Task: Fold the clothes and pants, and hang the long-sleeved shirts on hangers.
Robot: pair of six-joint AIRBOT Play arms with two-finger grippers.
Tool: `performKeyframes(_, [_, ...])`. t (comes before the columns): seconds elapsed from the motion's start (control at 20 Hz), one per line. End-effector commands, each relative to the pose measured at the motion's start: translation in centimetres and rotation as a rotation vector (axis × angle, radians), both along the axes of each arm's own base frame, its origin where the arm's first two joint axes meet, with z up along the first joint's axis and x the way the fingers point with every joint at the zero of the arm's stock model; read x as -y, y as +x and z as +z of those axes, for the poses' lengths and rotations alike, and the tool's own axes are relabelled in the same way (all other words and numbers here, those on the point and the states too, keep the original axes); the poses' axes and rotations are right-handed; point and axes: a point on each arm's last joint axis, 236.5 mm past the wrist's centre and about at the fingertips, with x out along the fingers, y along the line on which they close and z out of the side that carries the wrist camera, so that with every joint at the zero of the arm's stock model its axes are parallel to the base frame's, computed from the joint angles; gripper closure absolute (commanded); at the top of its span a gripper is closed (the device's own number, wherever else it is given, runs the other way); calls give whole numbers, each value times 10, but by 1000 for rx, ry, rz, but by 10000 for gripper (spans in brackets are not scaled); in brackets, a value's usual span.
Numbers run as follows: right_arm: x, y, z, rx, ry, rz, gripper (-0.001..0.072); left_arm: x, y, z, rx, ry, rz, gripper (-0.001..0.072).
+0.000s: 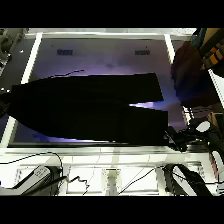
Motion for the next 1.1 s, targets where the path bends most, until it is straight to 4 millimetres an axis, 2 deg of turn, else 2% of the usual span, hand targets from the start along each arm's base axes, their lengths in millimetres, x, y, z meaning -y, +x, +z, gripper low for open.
performKeyframes(0.0, [7,6,-9,2,-25,-44,236,0,0,0,0,2,0,688])
performKeyframes(0.1, [5,3,-15,-23,-16,-46,257,0,0,0,0,1,0,688])
performKeyframes(0.2, [7,5,-19,-23,-19,-52,400,0,0,0,0,1,0,688])
performKeyframes(0.25, [8,7,-19,-16,-25,-55,411,0,0,0,0,1,-1,688])
performKeyframes(0.3, [9,9,-20,-8,-29,-55,477,0,0,0,0,1,-1,688])
performKeyframes(0.35, [11,11,-20,1,-34,-56,706,0,0,0,0,1,-1,688])
performKeyframes(0.5, [12,20,-14,52,-38,4,705,0,0,0,0,1,-1,688])
performKeyframes(0.65, [18,36,8,126,-61,35,705,0,0,0,1,0,-1,688])
performKeyframes(0.75, [26,60,38,233,-101,63,705,2,5,8,34,-26,6,688])
performKeyframes(0.9, [37,86,90,368,-166,94,705,5,15,30,135,-93,35,688])
performKeyframes(0.95, [42,89,98,384,-189,100,704,6,17,33,148,-103,38,688])
performKeyframes(1.05, [33,69,92,313,-153,133,705,6,16,31,139,-97,34,688])
